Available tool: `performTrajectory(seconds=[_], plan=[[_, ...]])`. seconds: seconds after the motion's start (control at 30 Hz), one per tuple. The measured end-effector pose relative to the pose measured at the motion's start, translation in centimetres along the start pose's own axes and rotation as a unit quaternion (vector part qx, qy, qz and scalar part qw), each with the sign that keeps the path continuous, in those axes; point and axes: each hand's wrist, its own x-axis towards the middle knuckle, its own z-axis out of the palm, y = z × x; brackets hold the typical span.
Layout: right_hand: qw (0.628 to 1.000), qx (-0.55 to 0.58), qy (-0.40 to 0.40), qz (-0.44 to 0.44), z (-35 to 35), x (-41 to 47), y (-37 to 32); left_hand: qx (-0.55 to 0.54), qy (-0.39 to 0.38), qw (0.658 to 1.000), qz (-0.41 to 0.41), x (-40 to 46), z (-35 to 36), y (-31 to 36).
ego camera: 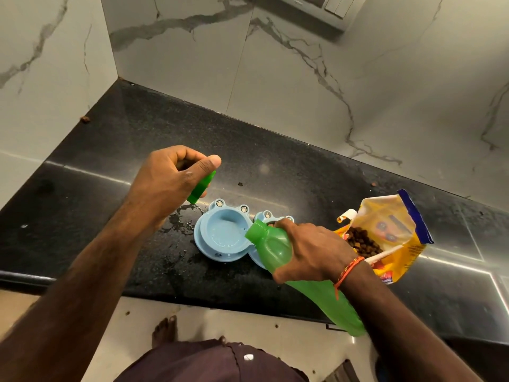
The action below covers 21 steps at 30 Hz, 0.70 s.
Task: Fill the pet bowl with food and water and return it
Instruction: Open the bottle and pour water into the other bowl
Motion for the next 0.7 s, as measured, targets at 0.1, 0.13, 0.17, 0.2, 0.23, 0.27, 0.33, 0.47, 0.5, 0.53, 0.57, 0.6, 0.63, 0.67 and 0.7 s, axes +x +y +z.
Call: performTrajectory(seconds=[0.1, 0.13, 0.17, 0.2, 0.23, 0.27, 0.33, 0.47, 0.5, 0.53, 0.57, 0.6, 0.63, 0.67, 0.7], plan=[[1.0, -0.006, -0.006, 0.001, -0.1, -0.02, -0.05, 0.008, 0.0, 1.0, 0.005, -0.02, -0.13, -0.13], [1.0, -0.009, -0.007, 0.002, -0.14, -0.03, -0.07, 0.011, -0.001, 1.0, 0.007, -0.03, -0.17, -0.14], [1.0, -0.01, -0.007, 0.002, -0.16, -0.04, -0.07, 0.012, -0.001, 1.0, 0.008, -0.06, -0.18, -0.16], [1.0, -0.011, -0.008, 0.002, -0.16, -0.05, -0.1, 0.011, -0.001, 1.0, 0.008, -0.12, -0.21, -0.16], [1.0, -0.011, -0.008, 0.002, -0.16, -0.07, -0.12, 0.01, -0.001, 1.0, 0.009, -0.17, -0.23, -0.16], [1.0, -0.012, -0.008, 0.002, -0.16, -0.09, -0.16, 0.009, -0.001, 1.0, 0.01, -0.22, -0.27, -0.2], [1.0, -0.017, -0.007, 0.002, -0.14, -0.12, -0.19, 0.01, -0.003, 1.0, 0.01, -0.29, -0.31, -0.26], [1.0, -0.024, -0.013, 0.003, -0.24, -0.2, -0.24, -0.003, -0.003, 1.0, 0.001, -0.39, -0.31, -0.4], [1.0, -0.025, -0.016, 0.003, -0.32, -0.21, -0.26, -0.005, -0.004, 1.0, 0.001, -0.36, -0.31, -0.45], [1.0, -0.024, -0.019, 0.004, -0.4, -0.25, -0.29, -0.005, -0.004, 1.0, 0.001, -0.35, -0.33, -0.51], [0.999, -0.023, -0.021, 0.006, -0.48, -0.27, -0.33, -0.006, -0.005, 1.0, 0.001, -0.32, -0.35, -0.55], [0.999, -0.022, -0.023, 0.006, -0.53, -0.28, -0.35, -0.004, -0.006, 1.0, 0.002, -0.31, -0.36, -0.59], [0.999, -0.021, -0.023, 0.006, -0.56, -0.27, -0.36, -0.003, -0.007, 1.0, 0.003, -0.29, -0.36, -0.61], [1.0, -0.022, -0.022, 0.006, -0.58, -0.27, -0.34, -0.002, -0.007, 1.0, 0.004, -0.29, -0.35, -0.62], [1.0, -0.022, -0.021, 0.006, -0.59, -0.28, -0.31, -0.001, -0.008, 1.0, 0.006, -0.28, -0.33, -0.6]])
